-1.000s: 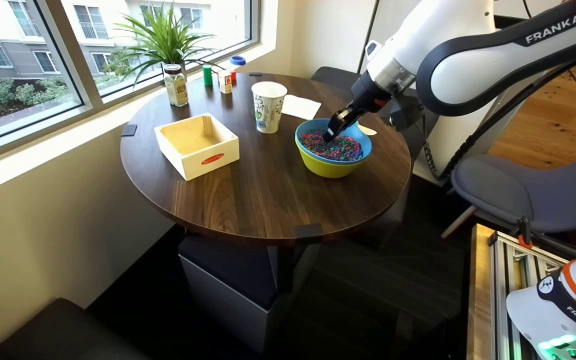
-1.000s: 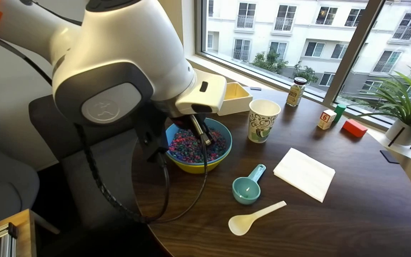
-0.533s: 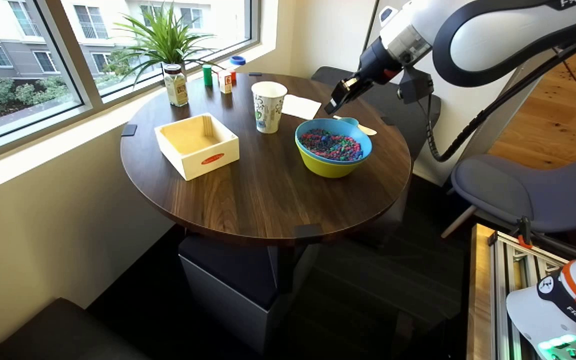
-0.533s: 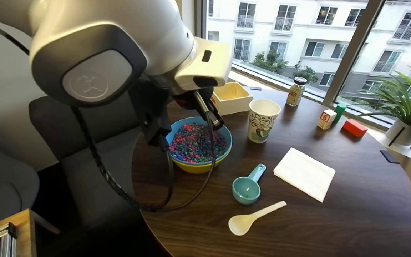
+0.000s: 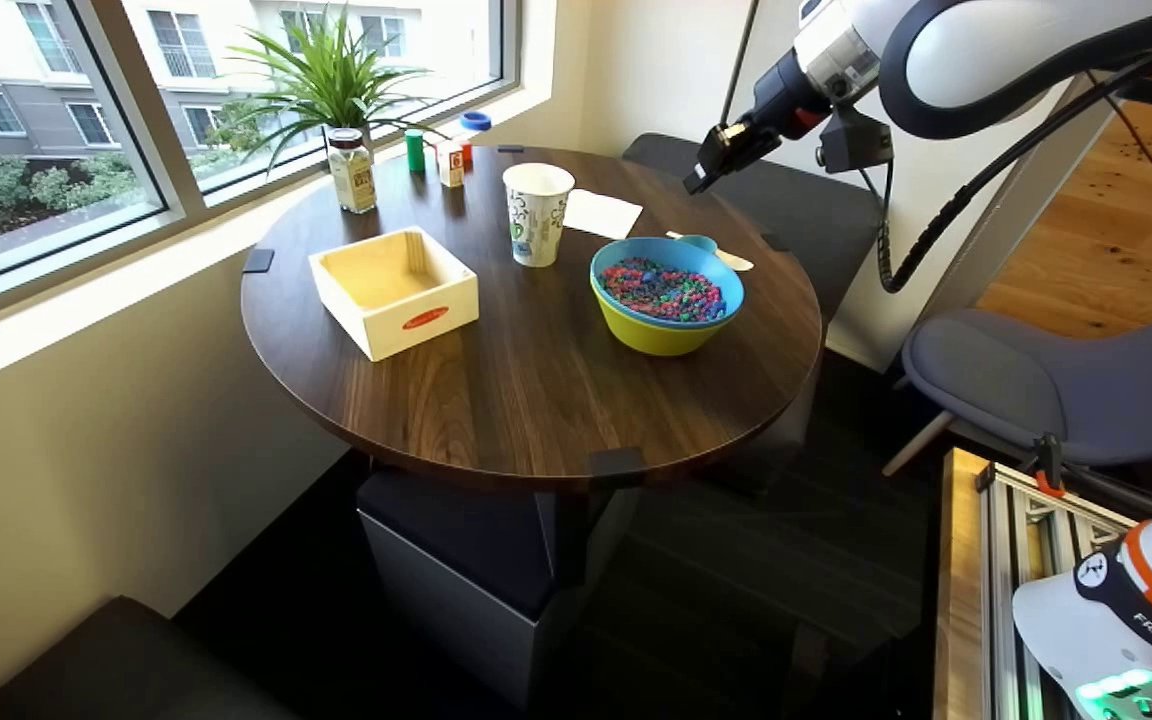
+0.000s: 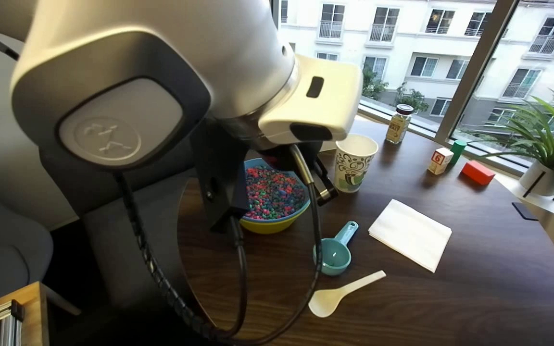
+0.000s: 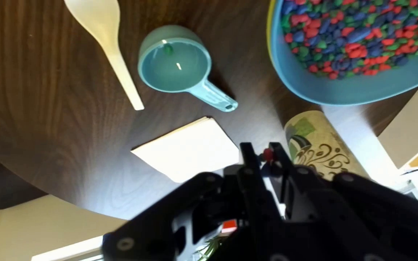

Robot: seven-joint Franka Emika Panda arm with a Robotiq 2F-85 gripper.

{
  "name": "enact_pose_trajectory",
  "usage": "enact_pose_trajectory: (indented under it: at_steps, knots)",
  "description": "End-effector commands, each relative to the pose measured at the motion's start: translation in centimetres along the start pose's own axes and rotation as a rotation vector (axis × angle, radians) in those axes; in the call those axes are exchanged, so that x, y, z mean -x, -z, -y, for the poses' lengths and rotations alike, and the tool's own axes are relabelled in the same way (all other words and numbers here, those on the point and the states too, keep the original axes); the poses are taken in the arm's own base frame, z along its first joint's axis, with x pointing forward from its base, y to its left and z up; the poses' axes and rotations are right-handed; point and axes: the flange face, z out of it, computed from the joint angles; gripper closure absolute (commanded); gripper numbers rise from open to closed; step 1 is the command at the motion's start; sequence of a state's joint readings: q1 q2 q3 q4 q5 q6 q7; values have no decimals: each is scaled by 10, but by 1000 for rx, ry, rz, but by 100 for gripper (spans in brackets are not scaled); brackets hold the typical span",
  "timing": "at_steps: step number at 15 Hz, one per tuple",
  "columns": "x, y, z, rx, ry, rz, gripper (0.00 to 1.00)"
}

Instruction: Put some beans from the bowl in the small pot and pour them back in the bowl

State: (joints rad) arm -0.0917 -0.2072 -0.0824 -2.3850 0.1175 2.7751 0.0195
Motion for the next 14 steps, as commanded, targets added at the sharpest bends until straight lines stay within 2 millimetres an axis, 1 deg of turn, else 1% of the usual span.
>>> enact_pose_trajectory:
  at_steps: [1,4,9,14]
  knots:
    - [9,-19,-19,39,-18,56,96]
    - [16,-34,-28,54,-10,87,96]
    - [23,-57,-34,66,-10,119,96]
    - [25,-65,-37,78,-1,141,96]
